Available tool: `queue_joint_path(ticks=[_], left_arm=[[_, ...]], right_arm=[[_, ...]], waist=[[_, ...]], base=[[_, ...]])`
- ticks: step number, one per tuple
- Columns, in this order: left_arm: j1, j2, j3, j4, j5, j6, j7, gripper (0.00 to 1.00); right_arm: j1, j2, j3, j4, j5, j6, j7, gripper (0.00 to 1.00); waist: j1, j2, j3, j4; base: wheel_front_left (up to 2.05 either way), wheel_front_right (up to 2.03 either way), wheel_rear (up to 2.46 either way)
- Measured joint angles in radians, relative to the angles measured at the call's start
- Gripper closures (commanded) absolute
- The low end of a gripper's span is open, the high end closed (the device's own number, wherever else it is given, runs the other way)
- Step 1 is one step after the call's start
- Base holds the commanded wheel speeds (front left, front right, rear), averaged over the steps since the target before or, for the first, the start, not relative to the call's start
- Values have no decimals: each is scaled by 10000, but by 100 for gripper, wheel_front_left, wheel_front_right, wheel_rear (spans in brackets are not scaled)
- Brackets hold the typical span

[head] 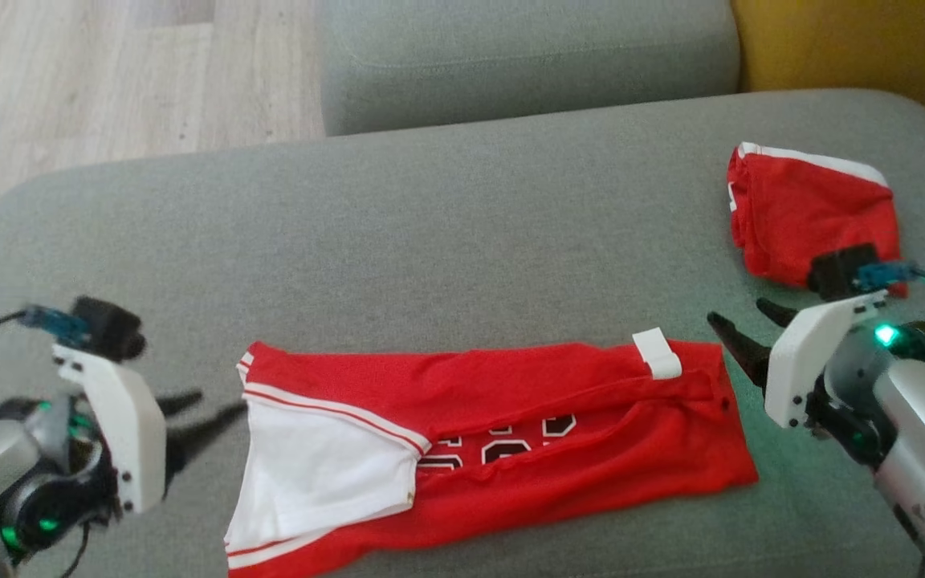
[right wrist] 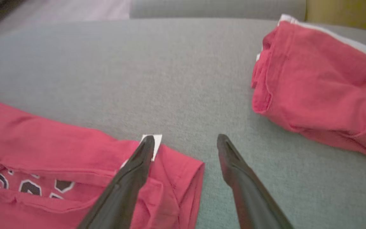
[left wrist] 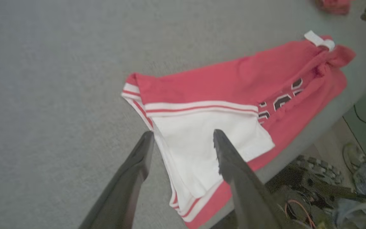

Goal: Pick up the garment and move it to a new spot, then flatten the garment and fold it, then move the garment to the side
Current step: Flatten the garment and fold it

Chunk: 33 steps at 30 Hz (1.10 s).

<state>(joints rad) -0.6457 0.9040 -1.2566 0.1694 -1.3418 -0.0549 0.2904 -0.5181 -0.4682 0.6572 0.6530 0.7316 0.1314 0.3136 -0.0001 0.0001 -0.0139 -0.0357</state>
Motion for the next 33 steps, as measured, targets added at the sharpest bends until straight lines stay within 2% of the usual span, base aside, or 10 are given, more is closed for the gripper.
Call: queue_joint_path(ticks=[2,6,10,14,16,20,23,27,33], left_arm=[[17,67,207,-130,303,477,-817,0],[491,81,988,-389,397,1766,-2961,0],[1201,-2,1670,-627,570,3037,-4945,0],[2045,-337,2823,-1014,1089,3898,-5386,0],[2583,-905,4109,-1373,1850,4209,-5394,0],[4174,-2207,6527,-2059,3565,4341,-5430,0],[5739,-3196,7743,-2215,4512,4119,-5442,0],[7031,-4180,8613,-2240,5814,3601,-5442,0],[7598,-5319,9670,-2236,7160,2790,-5442,0]], right_arm=[[288,6,-355,-301,46,0,-548,0],[841,113,-1453,-815,-236,0,-2011,0],[1304,593,-2336,-1722,-495,0,-3440,0],[1942,1179,-3275,-2385,-1172,0,-4558,0],[2384,1461,-3864,-2677,-1534,0,-4932,0],[3384,2199,-4905,-3143,-2228,0,-5288,0],[4098,2623,-5415,-3177,-2859,0,-5338,0],[4571,3039,-5843,-3005,-3467,0,-5150,0],[4697,3425,-6264,-2683,-4038,0,-4291,0]], waist=[[0,0,-116,31],[0,0,-273,110],[0,0,-358,224],[0,0,-380,335],[0,0,-386,449],[0,0,-428,592],[0,0,-447,630],[0,0,-431,634],[0,0,-312,586]], base=[[0,0,0],[0,0,0],[0,0,0],[0,0,0],[0,0,0],[0,0,0],[0,0,0],[0,0,0],[0,0,0]])
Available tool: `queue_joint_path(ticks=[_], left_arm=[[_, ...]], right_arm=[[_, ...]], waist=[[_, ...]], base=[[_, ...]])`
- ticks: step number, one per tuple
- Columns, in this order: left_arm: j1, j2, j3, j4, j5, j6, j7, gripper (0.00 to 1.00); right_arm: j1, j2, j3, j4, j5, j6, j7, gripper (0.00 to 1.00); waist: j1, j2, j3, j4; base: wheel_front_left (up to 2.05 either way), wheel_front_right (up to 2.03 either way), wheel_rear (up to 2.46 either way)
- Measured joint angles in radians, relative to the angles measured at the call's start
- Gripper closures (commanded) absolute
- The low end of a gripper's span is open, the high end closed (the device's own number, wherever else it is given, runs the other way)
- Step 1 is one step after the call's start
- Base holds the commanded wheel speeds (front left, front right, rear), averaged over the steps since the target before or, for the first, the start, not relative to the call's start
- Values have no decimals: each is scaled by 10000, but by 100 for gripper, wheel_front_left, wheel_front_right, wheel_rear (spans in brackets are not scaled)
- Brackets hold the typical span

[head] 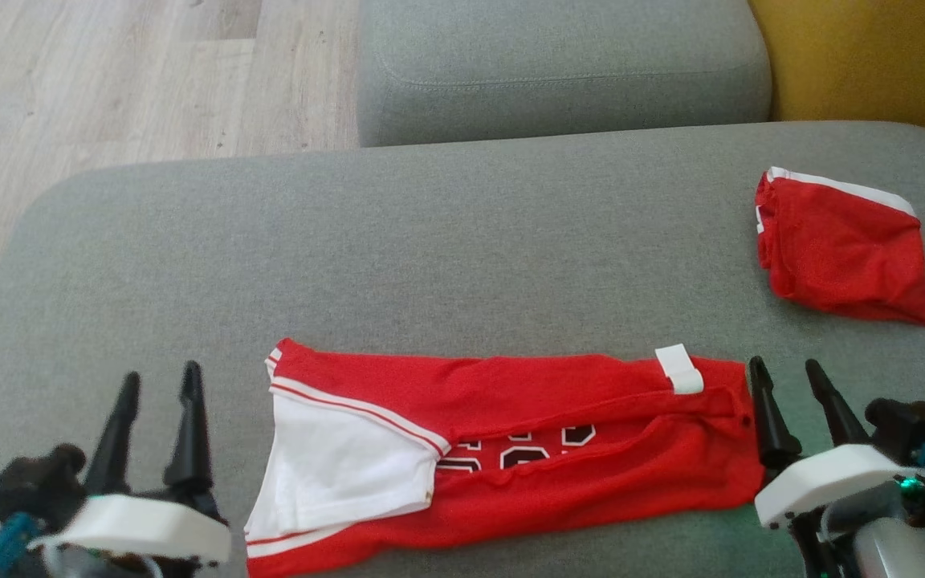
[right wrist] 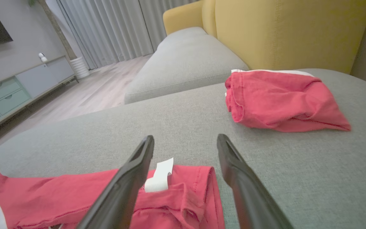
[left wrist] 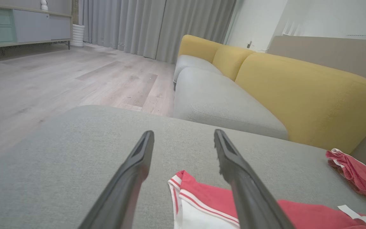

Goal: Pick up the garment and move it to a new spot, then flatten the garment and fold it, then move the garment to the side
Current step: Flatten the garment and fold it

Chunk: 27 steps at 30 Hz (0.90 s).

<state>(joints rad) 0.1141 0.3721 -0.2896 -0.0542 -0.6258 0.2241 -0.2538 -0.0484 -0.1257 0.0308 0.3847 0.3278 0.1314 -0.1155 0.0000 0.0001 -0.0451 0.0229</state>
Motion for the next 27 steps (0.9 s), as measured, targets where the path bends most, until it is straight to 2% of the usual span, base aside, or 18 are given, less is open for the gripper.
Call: queue_joint_path(ticks=[4,7,11,13,19,27], left_arm=[[74,-600,167,278,477,-543,0,0],[59,-830,299,428,725,-884,0,0],[37,-1035,449,640,966,-1183,0,0],[15,-1122,462,759,1057,-1289,0,0],[-141,-1333,491,1005,1243,-1542,0,0],[-231,-1509,742,1200,1404,-1718,0,0]], right_arm=[[-25,86,-92,42,-274,0,414,0],[-100,178,-198,290,-393,0,848,0],[-781,205,-399,1200,-518,0,1985,0],[-1241,236,-606,1638,-581,0,2336,0],[-2308,270,-988,3359,-895,0,4355,0],[-3053,324,-1409,4186,-876,0,5908,0]], waist=[[0,0,63,17],[0,0,122,16],[0,0,256,8],[0,0,324,38],[0,0,513,217],[1,0,691,411]], base=[[0,0,0],[0,0,0],[0,0,0],[0,0,0],[0,0,0],[0,0,0]])
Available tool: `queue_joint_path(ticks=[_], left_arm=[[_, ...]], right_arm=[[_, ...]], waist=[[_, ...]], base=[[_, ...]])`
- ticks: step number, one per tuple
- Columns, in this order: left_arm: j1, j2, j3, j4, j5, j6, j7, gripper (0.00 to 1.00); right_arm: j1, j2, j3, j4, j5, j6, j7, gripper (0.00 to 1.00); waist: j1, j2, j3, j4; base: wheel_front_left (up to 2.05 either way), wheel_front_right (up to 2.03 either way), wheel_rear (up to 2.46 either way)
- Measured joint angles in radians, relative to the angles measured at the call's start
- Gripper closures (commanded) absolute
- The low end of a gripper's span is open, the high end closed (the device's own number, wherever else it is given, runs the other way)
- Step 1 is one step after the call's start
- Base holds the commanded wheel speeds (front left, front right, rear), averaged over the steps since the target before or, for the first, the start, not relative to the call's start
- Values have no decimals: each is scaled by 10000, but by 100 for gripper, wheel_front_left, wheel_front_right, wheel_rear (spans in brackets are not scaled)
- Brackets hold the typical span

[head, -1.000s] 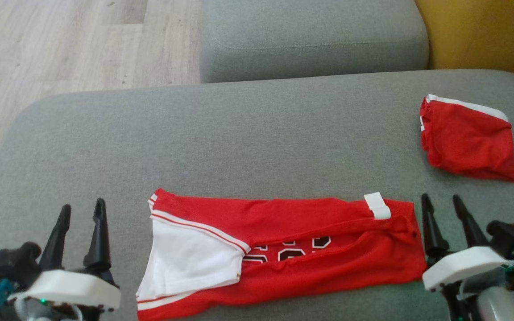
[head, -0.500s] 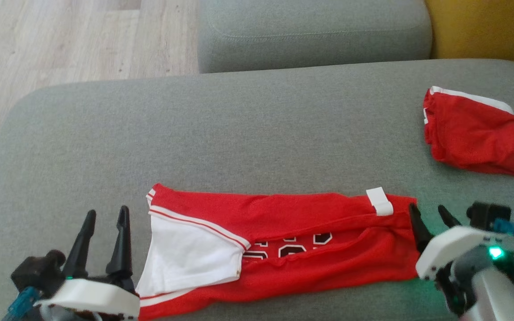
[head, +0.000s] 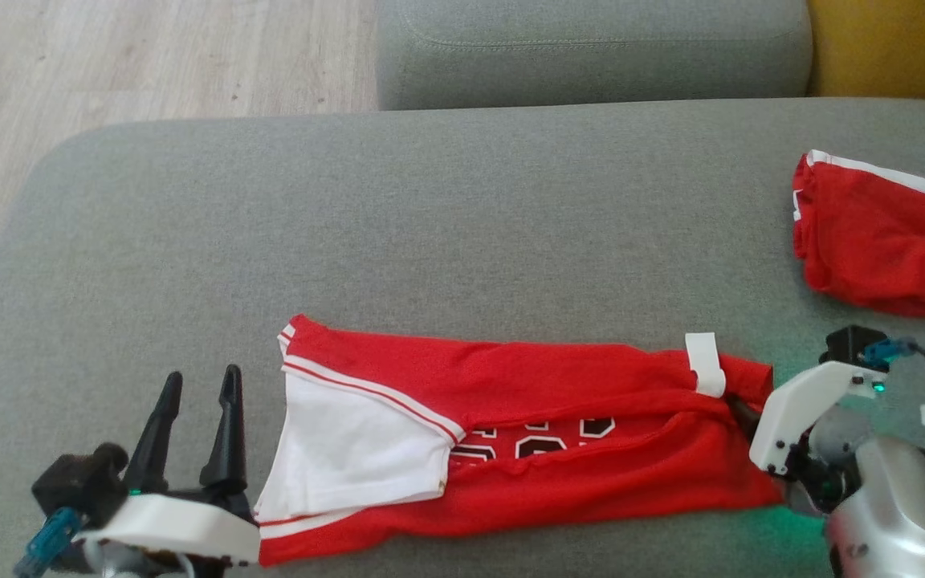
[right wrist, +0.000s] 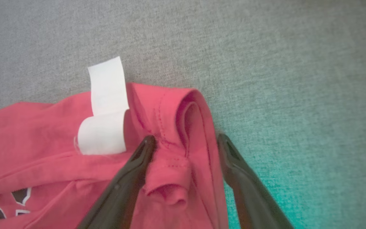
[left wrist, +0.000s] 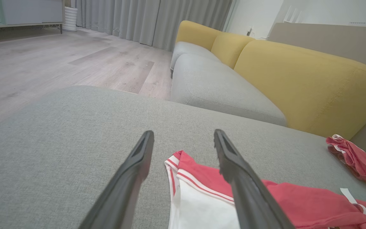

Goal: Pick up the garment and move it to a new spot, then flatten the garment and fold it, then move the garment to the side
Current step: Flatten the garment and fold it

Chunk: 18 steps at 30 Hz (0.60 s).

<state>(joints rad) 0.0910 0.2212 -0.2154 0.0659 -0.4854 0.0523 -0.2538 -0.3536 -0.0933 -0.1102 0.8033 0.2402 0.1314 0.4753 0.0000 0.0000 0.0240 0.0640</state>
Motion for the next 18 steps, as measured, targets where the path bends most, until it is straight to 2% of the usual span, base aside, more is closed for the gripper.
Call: queue_joint_path(ticks=[2,3,4,5,6,9,14,18], left_arm=[[-7,-46,0,29,0,-10,0,0],[-14,-58,6,42,2,-48,0,0],[-15,-58,19,46,4,-94,0,0],[-16,-58,33,52,19,-96,0,0],[-18,-59,40,59,69,-98,0,0],[-17,-73,115,121,88,-174,0,0],[-18,-140,343,151,94,-180,0,0],[-9,-245,357,176,242,-186,0,0]], right_arm=[[-118,-15,-19,105,150,0,430,0],[-152,-33,-17,119,230,0,642,15],[-190,-54,0,121,343,0,811,44],[-212,-79,54,113,472,0,915,65],[-207,-82,128,77,593,0,943,100],[-19,10,683,-360,1016,0,947,100],[251,-88,995,-1026,1342,0,571,100],[155,-713,807,-1565,1158,0,391,100]], waist=[[0,0,18,53],[0,0,25,81],[0,0,31,104],[0,0,35,125],[0,0,33,137],[0,0,-3,96],[0,0,-55,-88],[0,0,-131,-242]], base=[[0,0,0],[0,0,0],[0,0,0],[0,0,0],[0,0,0],[0,0,0],[0,0,0],[0,0,0]])
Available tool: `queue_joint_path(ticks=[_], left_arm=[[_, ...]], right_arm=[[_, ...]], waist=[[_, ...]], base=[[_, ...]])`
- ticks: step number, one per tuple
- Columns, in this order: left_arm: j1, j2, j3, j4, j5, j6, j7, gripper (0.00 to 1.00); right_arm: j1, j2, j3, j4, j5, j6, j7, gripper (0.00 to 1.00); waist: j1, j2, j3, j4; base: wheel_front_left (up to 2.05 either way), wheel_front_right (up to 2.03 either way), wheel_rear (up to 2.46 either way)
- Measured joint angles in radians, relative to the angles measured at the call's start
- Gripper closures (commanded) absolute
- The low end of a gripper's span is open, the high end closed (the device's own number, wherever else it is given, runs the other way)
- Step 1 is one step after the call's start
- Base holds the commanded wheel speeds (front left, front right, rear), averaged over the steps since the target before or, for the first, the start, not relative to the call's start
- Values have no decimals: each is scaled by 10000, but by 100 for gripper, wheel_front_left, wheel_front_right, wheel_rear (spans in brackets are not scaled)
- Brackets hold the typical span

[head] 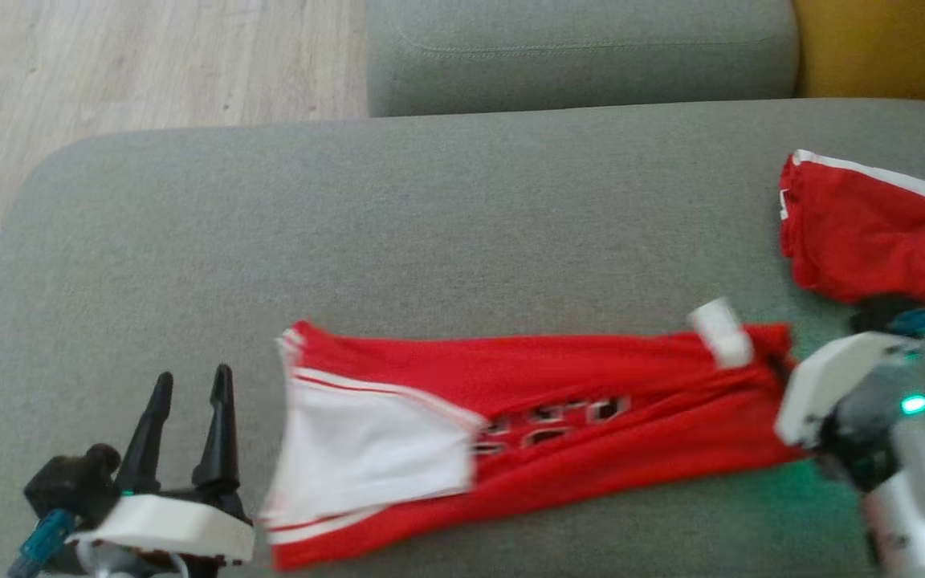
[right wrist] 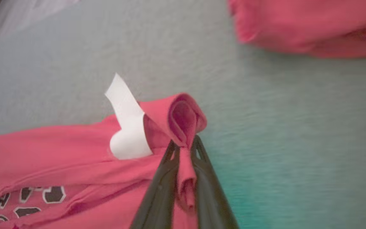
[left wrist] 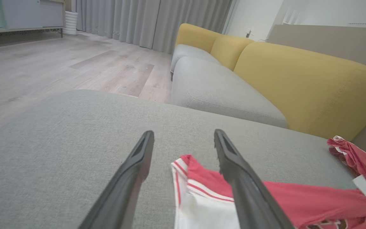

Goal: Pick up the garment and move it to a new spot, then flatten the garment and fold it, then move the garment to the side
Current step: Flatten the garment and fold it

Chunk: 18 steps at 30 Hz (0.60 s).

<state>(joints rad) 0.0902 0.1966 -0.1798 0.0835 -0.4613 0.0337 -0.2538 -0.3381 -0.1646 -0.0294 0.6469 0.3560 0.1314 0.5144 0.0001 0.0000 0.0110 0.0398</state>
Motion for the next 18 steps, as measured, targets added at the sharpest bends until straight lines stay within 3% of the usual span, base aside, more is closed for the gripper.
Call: queue_joint_path(ticks=[4,9,18], left_arm=[[9,-115,0,73,38,-79,0,0],[21,-125,13,123,38,-165,0,0],[110,-140,94,228,40,-161,0,0]], right_arm=[[-34,-826,-370,-405,-366,0,-29,100],[-9,-972,-186,-1154,-201,0,418,100],[577,-15,345,-3770,3578,0,1593,100]], waist=[[0,0,-119,-78],[0,0,-229,-110],[0,0,-459,53]], base=[[0,0,0],[0,0,0],[0,0,0]])
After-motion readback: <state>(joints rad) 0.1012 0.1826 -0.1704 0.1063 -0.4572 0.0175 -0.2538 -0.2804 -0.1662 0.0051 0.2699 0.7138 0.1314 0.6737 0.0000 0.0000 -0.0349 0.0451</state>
